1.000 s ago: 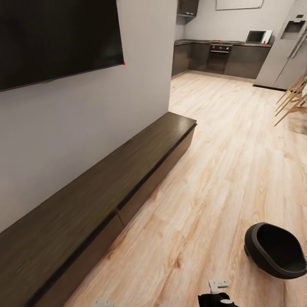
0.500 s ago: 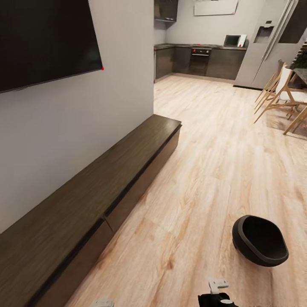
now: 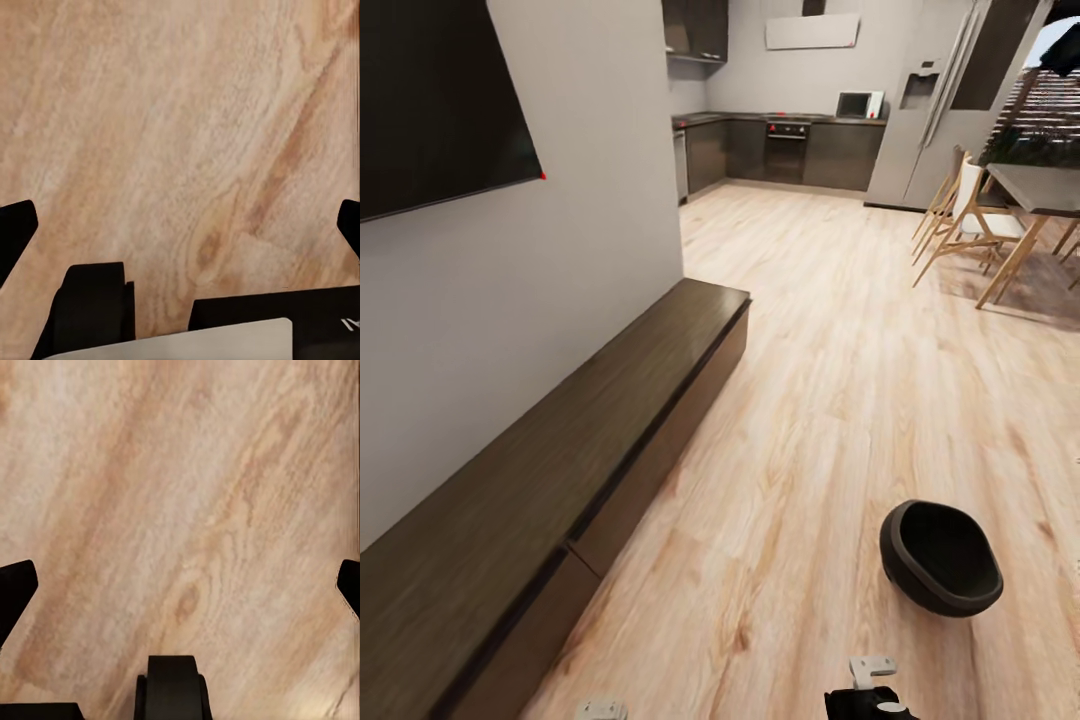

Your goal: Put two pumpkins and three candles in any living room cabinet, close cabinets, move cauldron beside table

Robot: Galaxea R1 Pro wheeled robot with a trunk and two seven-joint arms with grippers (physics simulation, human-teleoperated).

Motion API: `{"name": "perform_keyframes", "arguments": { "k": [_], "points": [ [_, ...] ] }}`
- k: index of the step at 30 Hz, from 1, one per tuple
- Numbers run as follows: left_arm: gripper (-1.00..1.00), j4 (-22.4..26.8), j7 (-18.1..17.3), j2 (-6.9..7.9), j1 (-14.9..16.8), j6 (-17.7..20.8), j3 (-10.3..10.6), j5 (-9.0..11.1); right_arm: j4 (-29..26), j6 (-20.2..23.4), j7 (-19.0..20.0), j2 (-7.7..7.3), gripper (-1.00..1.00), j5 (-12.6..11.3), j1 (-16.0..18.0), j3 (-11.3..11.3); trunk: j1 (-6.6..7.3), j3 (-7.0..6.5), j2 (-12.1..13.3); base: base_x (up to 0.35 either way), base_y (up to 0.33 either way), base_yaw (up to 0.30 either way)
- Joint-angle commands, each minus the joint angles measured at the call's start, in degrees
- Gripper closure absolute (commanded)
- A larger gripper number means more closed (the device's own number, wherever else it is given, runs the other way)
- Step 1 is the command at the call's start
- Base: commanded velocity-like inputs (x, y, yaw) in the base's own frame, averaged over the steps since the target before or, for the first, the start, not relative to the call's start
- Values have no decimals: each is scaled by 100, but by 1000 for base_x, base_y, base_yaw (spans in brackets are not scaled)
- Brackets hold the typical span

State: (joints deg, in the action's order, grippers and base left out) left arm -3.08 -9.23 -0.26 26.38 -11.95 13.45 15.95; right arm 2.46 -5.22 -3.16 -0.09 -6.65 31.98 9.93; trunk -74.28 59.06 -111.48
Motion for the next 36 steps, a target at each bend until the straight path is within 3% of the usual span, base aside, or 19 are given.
{"name": "perform_keyframes", "arguments": {
  "k": [1, 19, 36],
  "points": [
    [-100, 0, 0, 0, 0, 0, 0, -1, 0, 1, 0, 0, -100, -1, 0, 0, 0, -7, 0, 264, 0, -214],
    [-100, 0, 0, 0, -1, 0, 0, -5, 7, 0, 0, 0, -100, 2, -4, 0, 0, -131, 0, 312, 0, -214],
    [-100, 0, 0, 1, 0, 0, 0, 4, -13, -6, 0, 0, -100, 19, -89, 0, 0, -248, 0, 37, 0, -214]
  ]
}}
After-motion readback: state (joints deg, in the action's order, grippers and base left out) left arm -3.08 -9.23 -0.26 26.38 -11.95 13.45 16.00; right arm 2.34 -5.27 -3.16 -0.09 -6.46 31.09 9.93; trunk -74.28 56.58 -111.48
